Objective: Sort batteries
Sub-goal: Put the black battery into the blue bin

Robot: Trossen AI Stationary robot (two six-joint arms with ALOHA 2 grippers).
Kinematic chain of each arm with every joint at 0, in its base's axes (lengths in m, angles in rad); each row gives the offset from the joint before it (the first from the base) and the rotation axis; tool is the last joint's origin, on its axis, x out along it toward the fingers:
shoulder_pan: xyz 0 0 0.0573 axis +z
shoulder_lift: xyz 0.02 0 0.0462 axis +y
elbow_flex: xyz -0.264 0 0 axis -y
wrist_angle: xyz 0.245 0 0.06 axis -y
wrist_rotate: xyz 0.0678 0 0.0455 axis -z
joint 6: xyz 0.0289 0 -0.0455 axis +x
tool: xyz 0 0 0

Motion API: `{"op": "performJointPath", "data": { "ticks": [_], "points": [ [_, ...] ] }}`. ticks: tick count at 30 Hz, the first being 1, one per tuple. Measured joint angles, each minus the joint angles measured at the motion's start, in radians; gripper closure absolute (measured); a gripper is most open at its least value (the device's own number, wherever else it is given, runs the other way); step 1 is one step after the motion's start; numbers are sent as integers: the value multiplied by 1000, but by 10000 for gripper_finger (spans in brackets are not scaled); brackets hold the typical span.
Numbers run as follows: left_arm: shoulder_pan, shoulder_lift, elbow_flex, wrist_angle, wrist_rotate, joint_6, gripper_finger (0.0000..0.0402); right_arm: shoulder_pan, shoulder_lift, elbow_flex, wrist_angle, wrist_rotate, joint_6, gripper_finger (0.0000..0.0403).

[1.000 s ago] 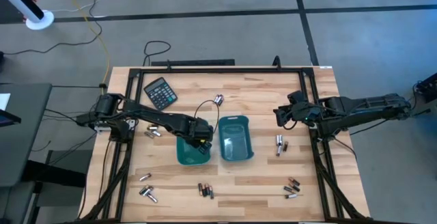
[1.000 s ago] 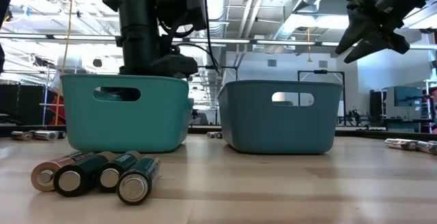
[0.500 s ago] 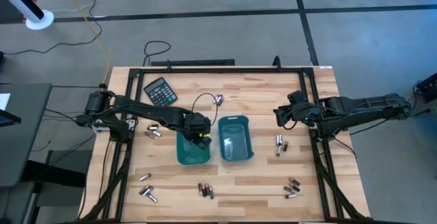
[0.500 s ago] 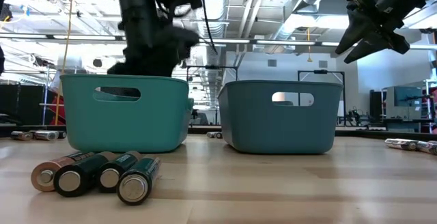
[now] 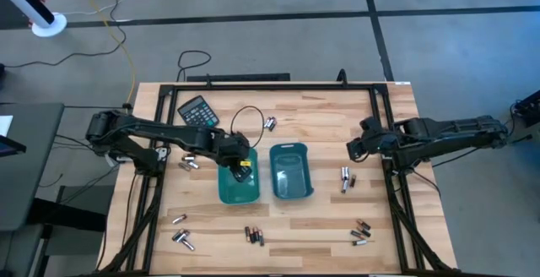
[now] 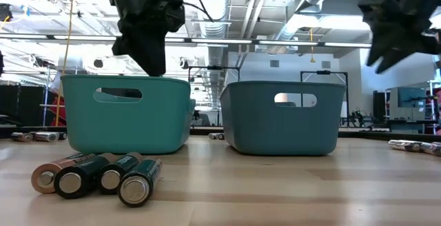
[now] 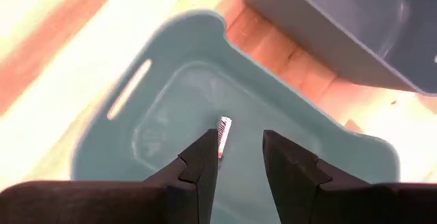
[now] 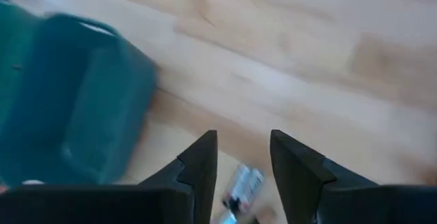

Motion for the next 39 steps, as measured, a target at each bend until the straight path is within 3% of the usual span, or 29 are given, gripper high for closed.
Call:
{"op": "performJointPath", "data": {
  "ticks": [8,25,32,39],
  "points": [
    [2,8,0,-9,15,150,289,9,59,-61,-76,-224,285,265],
    [2,3,0,-85,16,372,289,333,350,-62,47,-255,800,264],
    [2,3,0,-85,16,420,289,353,430,-74,59,-275,834,264],
    [2,3,0,-89,17,423,289,310,439,-199,250,-279,826,265]
  ]
}}
